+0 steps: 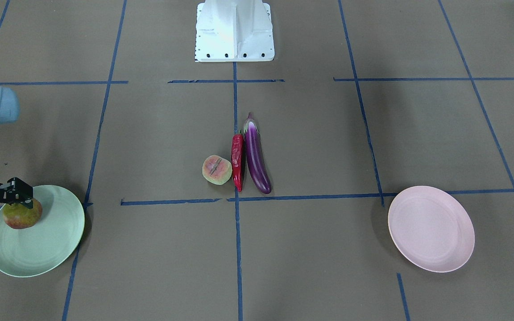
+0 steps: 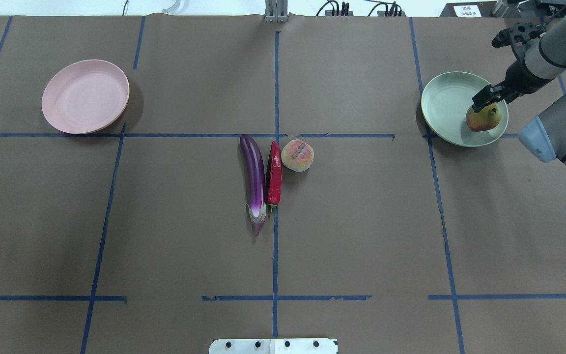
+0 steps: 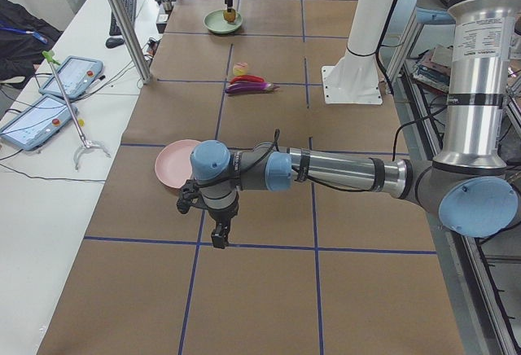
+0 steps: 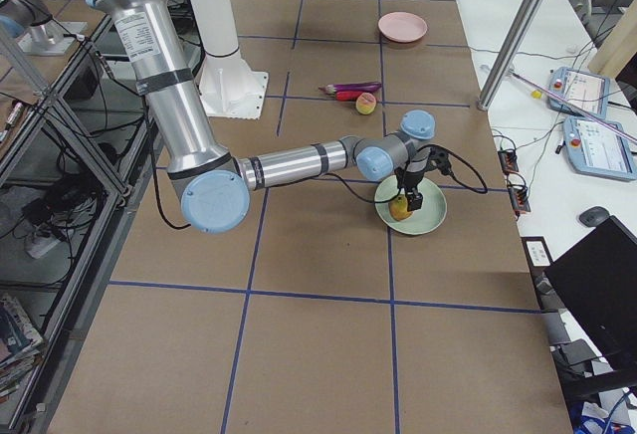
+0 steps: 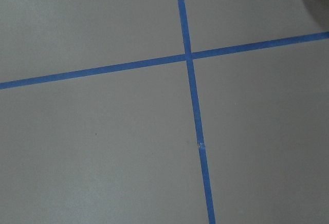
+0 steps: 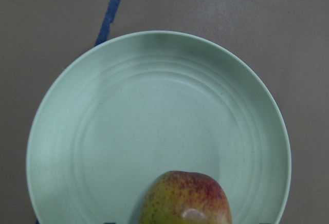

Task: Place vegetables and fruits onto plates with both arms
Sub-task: 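Move the right gripper back to the pink peach and grasp it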

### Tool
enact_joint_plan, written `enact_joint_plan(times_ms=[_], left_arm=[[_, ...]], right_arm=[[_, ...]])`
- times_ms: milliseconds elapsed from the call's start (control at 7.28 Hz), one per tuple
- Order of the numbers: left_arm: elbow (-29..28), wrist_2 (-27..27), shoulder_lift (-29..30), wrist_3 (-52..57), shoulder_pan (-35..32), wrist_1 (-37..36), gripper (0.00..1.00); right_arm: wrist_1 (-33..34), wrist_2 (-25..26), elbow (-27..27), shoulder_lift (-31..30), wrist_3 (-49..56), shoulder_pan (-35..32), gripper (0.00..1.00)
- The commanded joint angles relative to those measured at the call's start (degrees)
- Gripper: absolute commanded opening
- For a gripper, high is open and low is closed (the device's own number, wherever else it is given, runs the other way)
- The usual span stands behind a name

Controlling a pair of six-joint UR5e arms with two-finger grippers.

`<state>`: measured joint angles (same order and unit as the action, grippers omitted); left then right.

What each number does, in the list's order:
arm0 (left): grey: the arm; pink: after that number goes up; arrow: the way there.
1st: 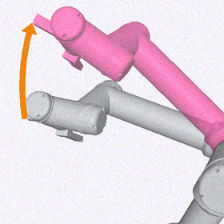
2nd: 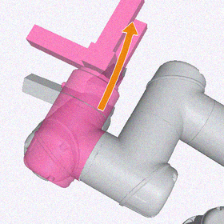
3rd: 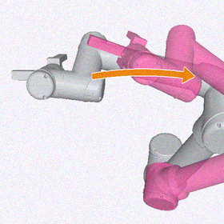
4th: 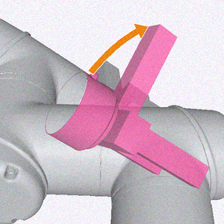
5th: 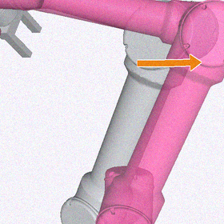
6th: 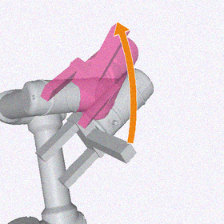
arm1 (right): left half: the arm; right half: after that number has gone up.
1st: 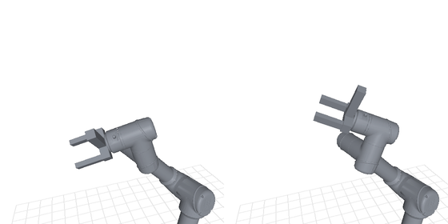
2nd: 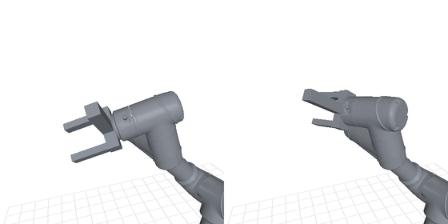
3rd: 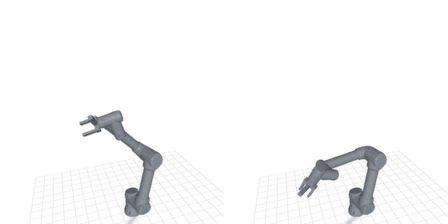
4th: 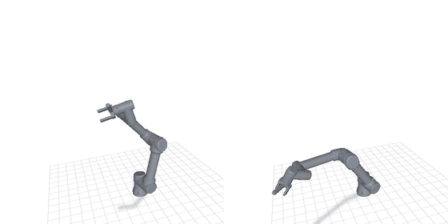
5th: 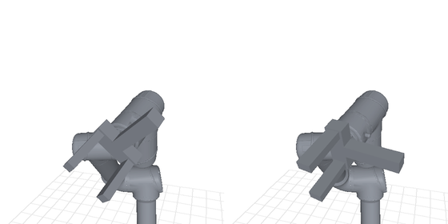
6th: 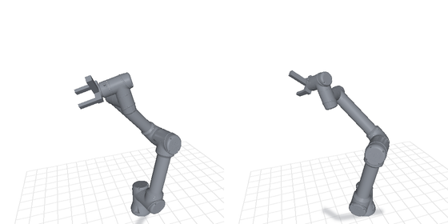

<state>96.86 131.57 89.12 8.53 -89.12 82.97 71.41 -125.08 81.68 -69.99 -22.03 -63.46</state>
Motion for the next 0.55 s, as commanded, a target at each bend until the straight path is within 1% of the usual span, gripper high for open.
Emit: enact_joint_plan(times_ms=[0,137,275,412], left_arm=[[0.0,-0.1,0.0,0.0,0.0,0.0,1.0],[0.0,0.0,0.0,0.0,0.0,0.0,1.0],[0.0,0.0,0.1,0.0,0.0,0.0,1.0],[0.0,0.0,0.0,0.0,0.0,0.1,1.0]], right_arm=[[1.7,-1.8,3.6,3.6,-1.9,0.0,1.0],[5.4,-1.9,5.1,7.5,-8.2,0.9,1.0],[7.0,-1.6,6.0,11.4,-14.7,3.1,1.0],[7.0,0.9,6.3,14.8,-23.1,7.7,1.0]])
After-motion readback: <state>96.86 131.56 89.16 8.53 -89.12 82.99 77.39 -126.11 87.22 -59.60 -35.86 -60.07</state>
